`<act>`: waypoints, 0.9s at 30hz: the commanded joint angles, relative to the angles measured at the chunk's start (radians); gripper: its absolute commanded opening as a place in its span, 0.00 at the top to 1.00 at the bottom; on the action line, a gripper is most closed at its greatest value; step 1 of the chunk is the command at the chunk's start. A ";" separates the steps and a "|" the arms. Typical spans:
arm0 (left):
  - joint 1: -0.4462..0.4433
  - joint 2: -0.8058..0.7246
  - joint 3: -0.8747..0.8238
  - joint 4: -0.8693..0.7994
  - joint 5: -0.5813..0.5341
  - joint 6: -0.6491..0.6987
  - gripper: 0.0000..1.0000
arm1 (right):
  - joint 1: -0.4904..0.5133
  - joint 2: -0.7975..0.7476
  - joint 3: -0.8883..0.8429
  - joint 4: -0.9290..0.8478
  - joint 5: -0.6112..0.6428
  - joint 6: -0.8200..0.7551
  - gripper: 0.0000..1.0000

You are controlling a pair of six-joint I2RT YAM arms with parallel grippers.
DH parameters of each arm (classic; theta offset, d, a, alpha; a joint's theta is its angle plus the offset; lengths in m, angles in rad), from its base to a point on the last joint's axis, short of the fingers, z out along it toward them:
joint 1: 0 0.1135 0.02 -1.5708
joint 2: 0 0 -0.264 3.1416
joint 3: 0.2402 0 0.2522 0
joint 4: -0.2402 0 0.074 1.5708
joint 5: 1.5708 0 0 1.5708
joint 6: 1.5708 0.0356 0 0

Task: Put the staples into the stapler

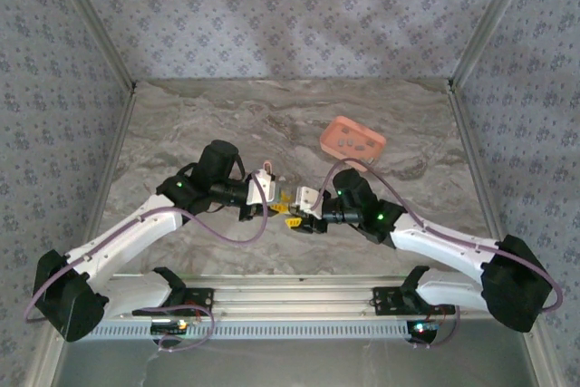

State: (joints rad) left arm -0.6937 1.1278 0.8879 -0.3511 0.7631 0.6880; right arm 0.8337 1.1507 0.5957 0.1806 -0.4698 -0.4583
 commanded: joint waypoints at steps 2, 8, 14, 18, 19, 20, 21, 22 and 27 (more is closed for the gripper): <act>0.002 -0.006 -0.014 0.058 0.030 -0.025 0.84 | 0.004 0.006 0.019 0.038 -0.016 -0.018 0.69; 0.001 -0.034 -0.080 0.202 -0.066 -0.126 0.69 | -0.014 0.002 -0.015 0.077 0.011 0.011 0.78; 0.001 -0.062 -0.145 0.355 -0.232 -0.285 0.38 | -0.026 0.003 -0.022 0.083 0.069 0.076 0.80; 0.001 -0.075 -0.165 0.396 -0.365 -0.388 0.26 | -0.035 0.012 -0.022 0.104 0.157 0.182 0.81; 0.003 -0.081 -0.175 0.412 -0.401 -0.415 0.23 | -0.037 0.016 -0.021 0.106 0.184 0.212 0.81; 0.002 -0.088 -0.189 0.432 -0.436 -0.441 0.21 | -0.040 0.022 -0.017 0.107 0.208 0.243 0.81; 0.002 -0.095 -0.204 0.453 -0.468 -0.466 0.19 | -0.042 0.026 -0.014 0.103 0.225 0.266 0.81; 0.002 -0.106 -0.222 0.477 -0.504 -0.494 0.15 | -0.043 0.031 -0.008 0.095 0.243 0.290 0.82; 0.002 -0.154 -0.307 0.581 -0.675 -0.604 0.07 | -0.051 0.068 0.042 0.028 0.371 0.445 0.82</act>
State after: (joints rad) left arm -0.6952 1.0054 0.6147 0.1249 0.2295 0.1894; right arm 0.7914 1.2034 0.5884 0.2440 -0.2104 -0.1486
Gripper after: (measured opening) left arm 0.922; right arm 0.240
